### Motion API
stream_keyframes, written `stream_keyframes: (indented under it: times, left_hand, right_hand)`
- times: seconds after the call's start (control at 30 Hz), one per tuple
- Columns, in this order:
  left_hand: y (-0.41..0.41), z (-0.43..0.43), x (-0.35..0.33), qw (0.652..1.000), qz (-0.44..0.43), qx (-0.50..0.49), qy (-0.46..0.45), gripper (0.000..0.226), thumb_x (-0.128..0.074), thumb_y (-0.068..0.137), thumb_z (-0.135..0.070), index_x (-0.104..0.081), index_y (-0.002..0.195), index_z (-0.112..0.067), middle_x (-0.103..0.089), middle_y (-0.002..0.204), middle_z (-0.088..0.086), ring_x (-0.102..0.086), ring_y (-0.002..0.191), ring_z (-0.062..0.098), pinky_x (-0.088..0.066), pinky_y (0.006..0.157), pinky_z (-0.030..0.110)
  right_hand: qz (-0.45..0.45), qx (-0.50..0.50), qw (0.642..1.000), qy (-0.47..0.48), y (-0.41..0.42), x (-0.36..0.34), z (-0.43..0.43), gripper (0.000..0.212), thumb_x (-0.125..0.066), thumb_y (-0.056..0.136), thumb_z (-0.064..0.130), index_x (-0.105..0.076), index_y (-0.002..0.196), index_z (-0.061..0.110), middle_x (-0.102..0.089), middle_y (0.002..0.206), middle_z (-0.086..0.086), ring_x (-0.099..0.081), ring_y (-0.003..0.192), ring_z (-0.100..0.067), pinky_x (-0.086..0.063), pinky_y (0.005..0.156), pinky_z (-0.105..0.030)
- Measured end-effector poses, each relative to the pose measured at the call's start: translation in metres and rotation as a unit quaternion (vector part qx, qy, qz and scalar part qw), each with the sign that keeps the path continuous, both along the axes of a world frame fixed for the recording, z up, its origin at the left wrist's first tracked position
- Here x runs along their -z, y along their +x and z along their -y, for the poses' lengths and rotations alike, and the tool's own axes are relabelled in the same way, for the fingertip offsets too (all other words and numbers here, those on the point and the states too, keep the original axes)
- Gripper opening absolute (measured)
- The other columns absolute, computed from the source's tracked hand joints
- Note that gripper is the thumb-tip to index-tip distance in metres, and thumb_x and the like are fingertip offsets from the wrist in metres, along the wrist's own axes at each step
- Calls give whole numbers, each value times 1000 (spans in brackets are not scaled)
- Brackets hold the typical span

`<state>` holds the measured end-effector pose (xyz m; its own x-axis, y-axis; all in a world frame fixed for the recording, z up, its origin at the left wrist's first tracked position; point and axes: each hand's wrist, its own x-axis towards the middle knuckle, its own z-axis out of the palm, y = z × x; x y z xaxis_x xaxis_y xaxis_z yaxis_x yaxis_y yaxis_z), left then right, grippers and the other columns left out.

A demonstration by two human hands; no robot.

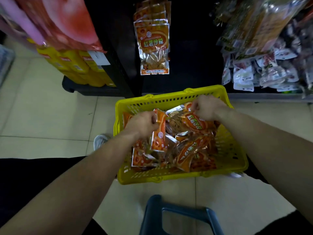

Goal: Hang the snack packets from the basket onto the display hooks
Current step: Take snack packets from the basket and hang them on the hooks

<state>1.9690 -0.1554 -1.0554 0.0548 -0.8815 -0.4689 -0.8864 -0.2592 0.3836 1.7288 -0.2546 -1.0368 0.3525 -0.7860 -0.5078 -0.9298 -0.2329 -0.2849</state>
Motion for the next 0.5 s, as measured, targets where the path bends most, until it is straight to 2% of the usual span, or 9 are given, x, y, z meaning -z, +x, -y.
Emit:
stream_keyframes:
  times: [0.13,0.2,0.33,0.43,0.5]
  left_hand:
    - [17,6,-50,999,22,10,-40,12,-70,82,-28,-58,78,-26,-67,85,-2,-63,81,20,-53,72,35]
    - [25,8,-78,997,50,28,-56,13,-70,81,-29,-58,77,-29,-67,87,-2,-63,83,20,-54,74,35]
    - [40,15,-135,989,72,60,-112,9,-69,84,-30,-60,80,-28,-68,82,-8,-64,80,16,-51,68,32]
    - [47,21,-164,985,53,65,-150,7,-69,87,-27,-62,86,-27,-67,80,-10,-65,77,14,-47,64,28]
    - [50,23,-177,983,34,62,-169,9,-68,90,-25,-61,87,-28,-66,78,-13,-65,76,13,-45,62,28]
  right_hand:
    - [-6,-40,999,-37,8,-46,-3,17,-62,87,25,-59,78,39,-65,113,-2,-60,107,-27,-52,88,-38]
    - [-13,-55,996,-63,12,-72,-5,16,-60,87,23,-60,82,38,-64,112,-1,-60,106,-27,-52,86,-38]
    - [-38,-78,986,-141,17,-128,-6,21,-55,85,19,-65,91,36,-64,104,1,-61,97,-28,-49,72,-35]
    - [-44,-100,976,-188,15,-161,-5,23,-57,84,16,-66,89,36,-65,96,3,-57,86,-23,-43,63,-33]
    - [-32,-105,970,-217,12,-174,-9,23,-56,86,16,-65,89,37,-65,95,4,-56,85,-23,-41,61,-32]
